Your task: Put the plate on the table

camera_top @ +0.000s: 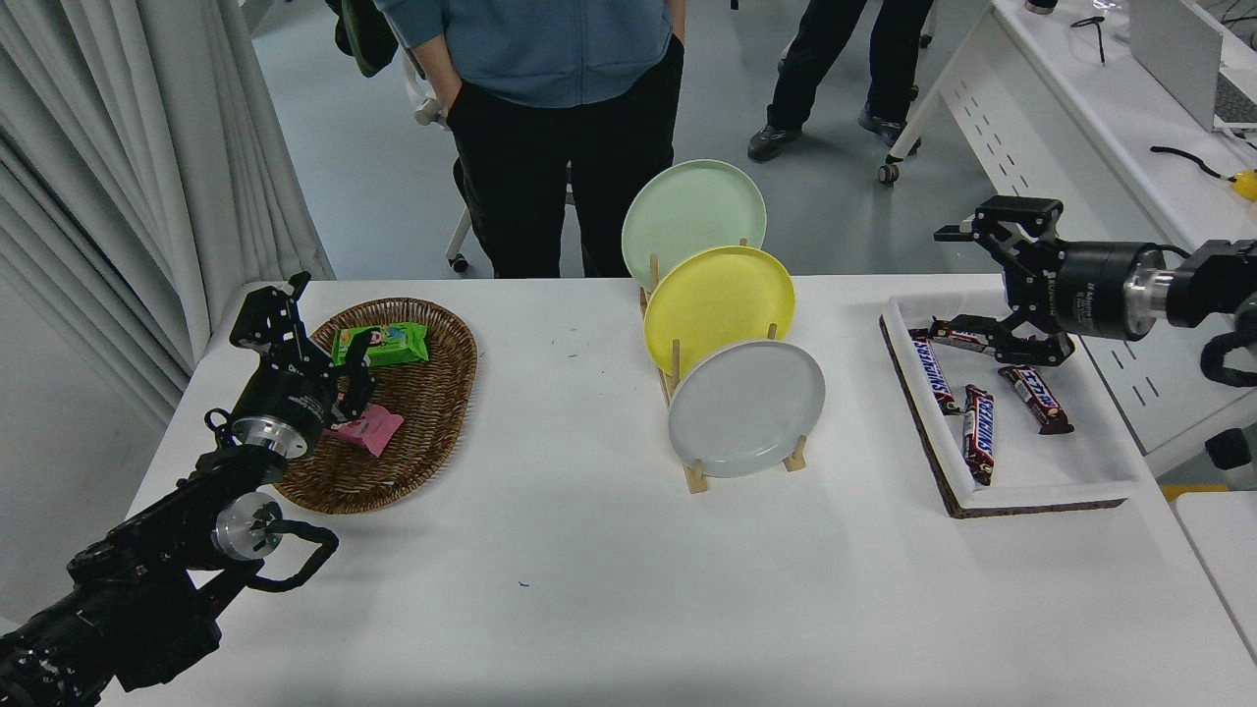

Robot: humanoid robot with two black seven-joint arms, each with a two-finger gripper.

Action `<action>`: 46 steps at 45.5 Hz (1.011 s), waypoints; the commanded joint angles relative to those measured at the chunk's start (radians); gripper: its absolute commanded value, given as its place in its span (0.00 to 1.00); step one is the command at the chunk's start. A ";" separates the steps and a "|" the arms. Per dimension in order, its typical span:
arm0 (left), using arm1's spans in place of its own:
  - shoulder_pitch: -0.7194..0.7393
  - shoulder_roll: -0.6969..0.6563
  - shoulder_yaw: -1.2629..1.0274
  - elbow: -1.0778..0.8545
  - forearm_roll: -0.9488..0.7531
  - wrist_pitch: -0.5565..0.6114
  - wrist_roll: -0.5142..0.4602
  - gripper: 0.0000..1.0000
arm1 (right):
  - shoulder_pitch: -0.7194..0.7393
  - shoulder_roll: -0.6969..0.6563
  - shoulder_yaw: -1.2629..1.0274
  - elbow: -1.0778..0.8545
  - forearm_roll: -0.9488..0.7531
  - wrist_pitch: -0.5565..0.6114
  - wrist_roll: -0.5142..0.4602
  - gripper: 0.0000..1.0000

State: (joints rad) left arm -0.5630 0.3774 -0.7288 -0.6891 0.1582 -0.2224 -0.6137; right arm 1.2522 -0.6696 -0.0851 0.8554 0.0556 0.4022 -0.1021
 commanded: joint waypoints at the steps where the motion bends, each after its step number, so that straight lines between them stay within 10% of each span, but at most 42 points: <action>1: 0.000 0.000 0.000 0.000 0.000 0.000 0.000 1.00 | 0.003 0.081 -0.002 0.080 0.078 -0.238 -0.100 0.99; 46: 0.000 0.000 0.000 0.000 0.000 0.000 0.000 1.00 | -0.060 0.122 0.200 0.297 0.139 -0.517 -0.209 0.98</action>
State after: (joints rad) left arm -0.5630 0.3774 -0.7288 -0.6888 0.1580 -0.2224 -0.6137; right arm 1.2180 -0.5703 0.0636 1.1862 0.2205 -0.0915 -0.3053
